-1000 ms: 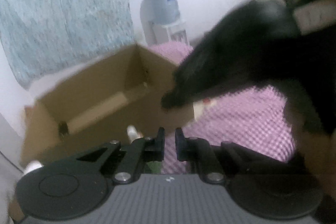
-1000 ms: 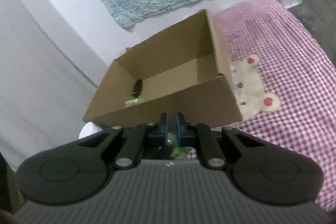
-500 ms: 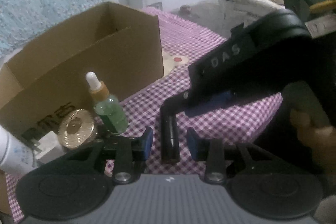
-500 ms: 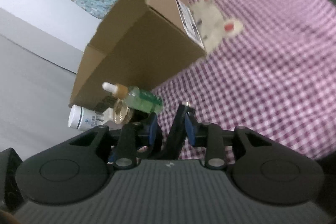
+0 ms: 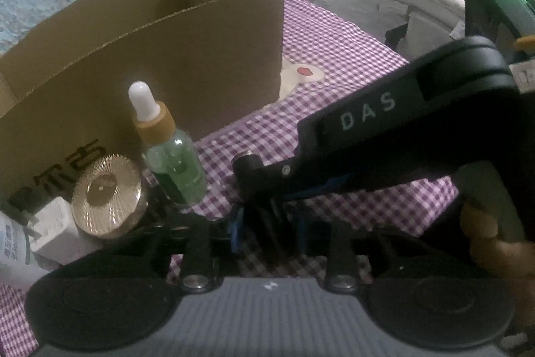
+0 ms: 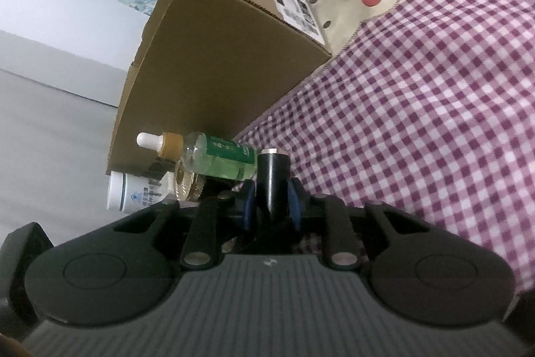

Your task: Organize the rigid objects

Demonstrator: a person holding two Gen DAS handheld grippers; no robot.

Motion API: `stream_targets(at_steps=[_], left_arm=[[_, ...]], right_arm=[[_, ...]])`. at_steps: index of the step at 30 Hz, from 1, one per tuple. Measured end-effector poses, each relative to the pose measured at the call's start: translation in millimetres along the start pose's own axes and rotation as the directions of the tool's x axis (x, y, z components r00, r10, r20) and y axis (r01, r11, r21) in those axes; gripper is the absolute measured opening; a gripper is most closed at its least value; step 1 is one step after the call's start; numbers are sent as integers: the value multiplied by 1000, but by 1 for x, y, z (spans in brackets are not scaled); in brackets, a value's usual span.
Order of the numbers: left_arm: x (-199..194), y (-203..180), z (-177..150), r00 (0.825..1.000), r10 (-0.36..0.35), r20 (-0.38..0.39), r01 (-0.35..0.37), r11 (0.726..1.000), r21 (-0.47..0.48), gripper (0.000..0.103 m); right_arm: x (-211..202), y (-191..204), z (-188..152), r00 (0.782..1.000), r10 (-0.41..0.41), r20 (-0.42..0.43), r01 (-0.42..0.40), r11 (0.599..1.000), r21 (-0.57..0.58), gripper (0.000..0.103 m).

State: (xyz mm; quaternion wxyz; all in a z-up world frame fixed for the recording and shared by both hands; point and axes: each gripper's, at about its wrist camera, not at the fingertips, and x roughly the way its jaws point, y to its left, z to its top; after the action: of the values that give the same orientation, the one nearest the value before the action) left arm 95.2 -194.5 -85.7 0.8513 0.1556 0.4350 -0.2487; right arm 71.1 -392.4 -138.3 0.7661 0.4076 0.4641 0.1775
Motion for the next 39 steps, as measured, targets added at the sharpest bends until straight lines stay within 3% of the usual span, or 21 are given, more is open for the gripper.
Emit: stream_targets(at_steps=[6, 12, 16, 19, 24, 28, 34, 39], left_arm=[[-2, -1, -1, 1000, 12, 25, -11, 1000, -6, 31], [-36, -10, 1, 994, 26, 104, -27, 1000, 12, 30], [-71, -12, 10, 978, 67, 197, -75, 997, 33, 30], [-102, -2, 23, 957, 119, 265, -131, 991, 25, 30], [-131, 32, 56, 936, 192, 293, -194, 981, -25, 30], [-126, 78, 90, 946, 222, 237, -214, 975, -62, 31], [-62, 163, 138, 986, 169, -1, -167, 972, -168, 31], [-10, 204, 154, 973, 177, -145, -201, 965, -171, 31]], right_arm=[[4, 10, 0, 999, -22, 23, 23, 999, -41, 20], [-19, 36, -10, 997, -29, 77, 37, 994, -106, 20], [-43, 74, -14, 991, -20, 136, 48, 978, -204, 20], [-57, 110, -8, 985, 18, 171, 33, 956, -291, 20], [-54, 170, 22, 984, 89, 153, -15, 903, -429, 20], [-23, 210, 63, 993, 81, 80, -32, 874, -485, 20], [65, 237, 134, 995, -23, -95, -22, 896, -445, 20], [136, 225, 176, 972, -86, -220, 8, 943, -333, 20]])
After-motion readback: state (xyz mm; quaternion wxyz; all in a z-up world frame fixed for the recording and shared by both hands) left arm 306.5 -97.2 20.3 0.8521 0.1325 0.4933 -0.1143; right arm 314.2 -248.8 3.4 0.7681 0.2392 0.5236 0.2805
